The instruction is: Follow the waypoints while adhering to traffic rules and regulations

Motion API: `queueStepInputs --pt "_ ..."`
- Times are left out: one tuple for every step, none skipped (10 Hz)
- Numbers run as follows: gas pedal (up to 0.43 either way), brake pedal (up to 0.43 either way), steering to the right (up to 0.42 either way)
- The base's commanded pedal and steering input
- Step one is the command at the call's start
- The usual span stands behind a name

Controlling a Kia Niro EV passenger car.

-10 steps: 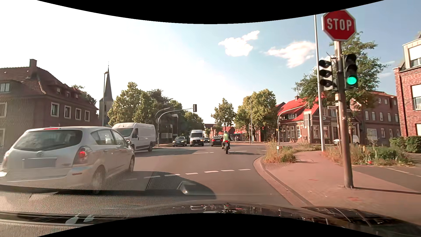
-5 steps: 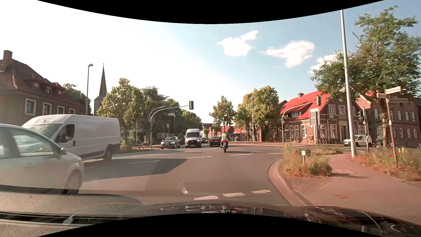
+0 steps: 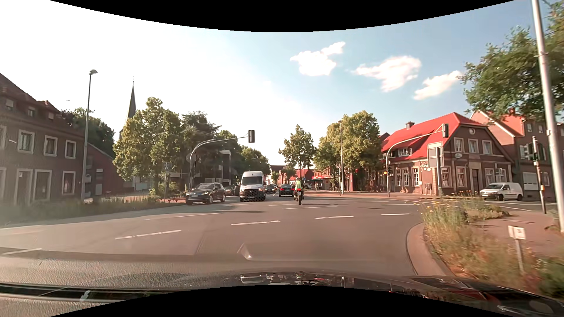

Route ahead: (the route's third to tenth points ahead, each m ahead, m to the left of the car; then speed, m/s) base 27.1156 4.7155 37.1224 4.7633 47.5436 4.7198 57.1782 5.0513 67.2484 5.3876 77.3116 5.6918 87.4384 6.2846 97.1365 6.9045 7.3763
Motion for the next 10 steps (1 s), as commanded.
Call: queueStepInputs --pt "0.311 0.0 0.004" --pt "0.311 0.0 0.004" --pt "0.311 0.0 0.004" --pt "0.299 0.0 0.004" --pt "0.287 0.0 0.004" --pt "0.287 0.0 0.003" --pt "0.28 0.0 0.002" --pt "0.268 0.0 -0.001" --pt "0.268 0.0 -0.001" --pt "0.268 0.0 -0.002"
